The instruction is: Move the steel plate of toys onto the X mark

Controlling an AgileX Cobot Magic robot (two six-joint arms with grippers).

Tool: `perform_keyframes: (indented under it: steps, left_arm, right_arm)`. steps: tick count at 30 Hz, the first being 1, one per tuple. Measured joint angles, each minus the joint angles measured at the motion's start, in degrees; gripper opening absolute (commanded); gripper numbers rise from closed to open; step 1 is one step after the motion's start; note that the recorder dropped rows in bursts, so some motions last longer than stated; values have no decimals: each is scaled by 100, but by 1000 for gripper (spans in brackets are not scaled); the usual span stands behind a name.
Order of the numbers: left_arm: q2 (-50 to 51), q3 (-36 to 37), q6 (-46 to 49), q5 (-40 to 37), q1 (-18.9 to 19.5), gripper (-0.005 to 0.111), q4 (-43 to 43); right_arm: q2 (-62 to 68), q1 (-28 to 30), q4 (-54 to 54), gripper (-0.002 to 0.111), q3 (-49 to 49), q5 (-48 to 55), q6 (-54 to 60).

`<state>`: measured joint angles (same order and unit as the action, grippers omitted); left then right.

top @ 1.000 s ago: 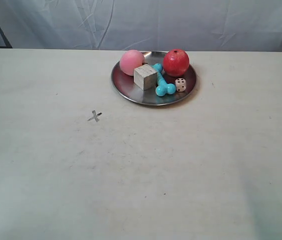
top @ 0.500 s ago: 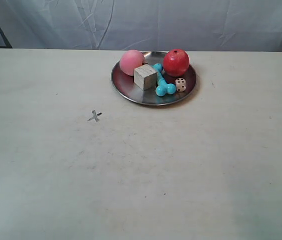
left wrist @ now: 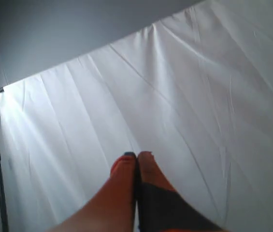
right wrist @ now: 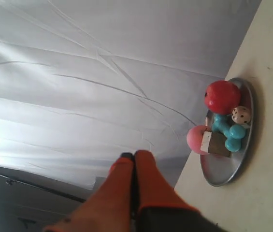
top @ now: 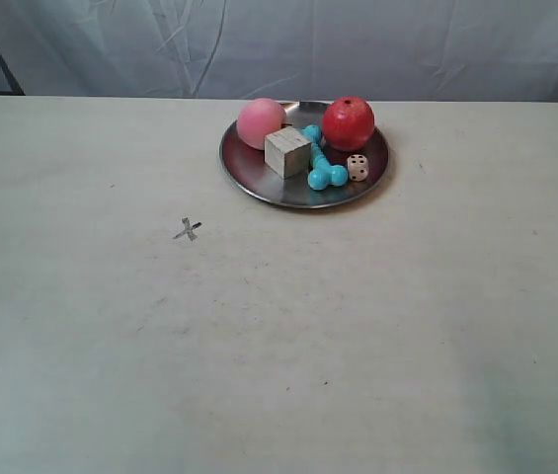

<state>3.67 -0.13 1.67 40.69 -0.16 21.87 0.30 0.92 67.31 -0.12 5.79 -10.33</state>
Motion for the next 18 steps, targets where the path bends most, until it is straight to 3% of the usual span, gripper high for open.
perform_keyframes:
  steps: [3, 8, 12, 18]
  left_arm:
    - [15, -53, -667, -62, 0, 0, -693]
    - [596, -839, -712, -1866, 0, 0, -1893]
    - [1786, -1635, -615, -1819, 0, 0, -2187]
    - [4515, -3720, -595, -1661, 0, 0, -2048]
  right_arm:
    - [0, 0, 26, 0, 0, 77, 36]
    - [0, 0, -240, 0, -144, 105, 722]
    - [56, 0, -815, 0, -681, 94, 1183]
    - [1344, 0, -1970, 0, -1745, 206, 1364]
